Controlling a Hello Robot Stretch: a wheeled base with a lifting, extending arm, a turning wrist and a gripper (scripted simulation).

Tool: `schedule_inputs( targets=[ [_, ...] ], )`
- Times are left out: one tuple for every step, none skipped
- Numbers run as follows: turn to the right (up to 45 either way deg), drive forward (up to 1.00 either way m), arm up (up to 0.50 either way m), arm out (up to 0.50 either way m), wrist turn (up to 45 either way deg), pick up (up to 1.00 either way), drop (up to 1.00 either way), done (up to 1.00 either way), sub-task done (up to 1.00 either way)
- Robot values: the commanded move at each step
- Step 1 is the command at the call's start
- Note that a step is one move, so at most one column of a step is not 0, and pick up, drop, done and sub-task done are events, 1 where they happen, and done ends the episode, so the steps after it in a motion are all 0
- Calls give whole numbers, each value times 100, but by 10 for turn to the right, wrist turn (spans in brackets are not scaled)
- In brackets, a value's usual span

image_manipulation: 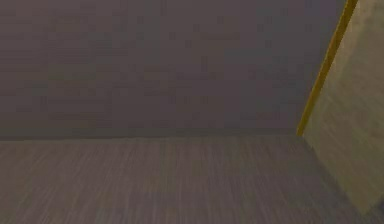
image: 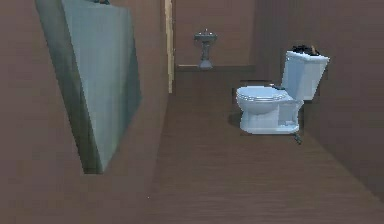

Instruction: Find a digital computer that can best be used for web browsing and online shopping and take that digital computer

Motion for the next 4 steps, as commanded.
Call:
schedule_inputs(
  targets=[
    [450, 0, 0, 0, 0, 0, 0, 0, 0],
    [450, 0, 0, 0, 0, 0, 0, 0, 0],
    [0, 20, 0, 0, 0, 0, 0, 0, 0],
    [-450, 0, 0, 0, 0, 0, 0, 0, 0]
  ],
)
